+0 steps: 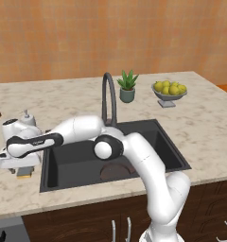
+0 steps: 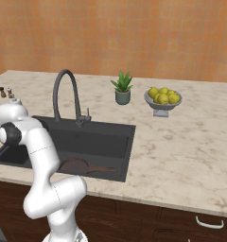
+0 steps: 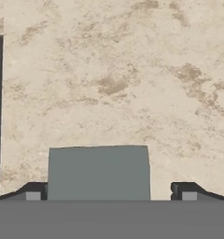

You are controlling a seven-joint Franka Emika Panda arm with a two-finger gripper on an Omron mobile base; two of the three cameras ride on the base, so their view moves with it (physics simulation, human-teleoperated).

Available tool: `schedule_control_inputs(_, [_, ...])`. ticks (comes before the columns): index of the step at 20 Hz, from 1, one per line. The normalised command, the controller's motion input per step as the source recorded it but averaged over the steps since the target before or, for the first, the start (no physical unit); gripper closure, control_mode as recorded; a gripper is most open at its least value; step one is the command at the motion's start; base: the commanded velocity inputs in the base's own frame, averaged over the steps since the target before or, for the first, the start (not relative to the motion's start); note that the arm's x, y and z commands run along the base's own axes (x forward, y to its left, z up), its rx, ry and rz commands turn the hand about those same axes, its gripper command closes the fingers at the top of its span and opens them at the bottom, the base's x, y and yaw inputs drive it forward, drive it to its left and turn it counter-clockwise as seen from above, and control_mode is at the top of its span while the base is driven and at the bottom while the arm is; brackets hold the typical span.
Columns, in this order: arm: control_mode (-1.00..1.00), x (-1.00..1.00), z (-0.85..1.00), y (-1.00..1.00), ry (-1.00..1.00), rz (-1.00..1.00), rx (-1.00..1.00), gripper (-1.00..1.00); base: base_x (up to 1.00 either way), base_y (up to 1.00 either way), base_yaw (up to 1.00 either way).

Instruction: Pick the pan and sponge and place them into the sink. Then turn on the water.

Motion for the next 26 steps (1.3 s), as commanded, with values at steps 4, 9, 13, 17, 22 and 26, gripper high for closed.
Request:
schedule_control_inputs(4, [-1.00,-0.03,-0.11,0.26,-0.01,0.00,0.00,-1.00,0.00,0.00,0.00])
schedule_control_inputs(9, [-1.00,-0.19,0.01,0.02,-0.18,0.00,0.00,-1.00,0.00,0.00,0.00])
schedule_control_inputs(13, [-1.00,-0.03,0.07,0.00,-0.28,0.00,0.00,-1.00,0.00,0.00,0.00])
schedule_control_inputs(17, [-1.00,0.00,0.00,-0.01,-0.14,0.00,0.00,-1.00,0.00,0.00,0.00])
schedule_control_inputs(22, [-1.00,0.00,0.00,-0.07,-0.01,0.00,0.00,-1.00,0.00,0.00,0.00])
schedule_control_inputs(26, [-1.00,0.05,0.00,-0.24,0.02,0.00,0.01,-1.00,0.00,0.00,0.00])
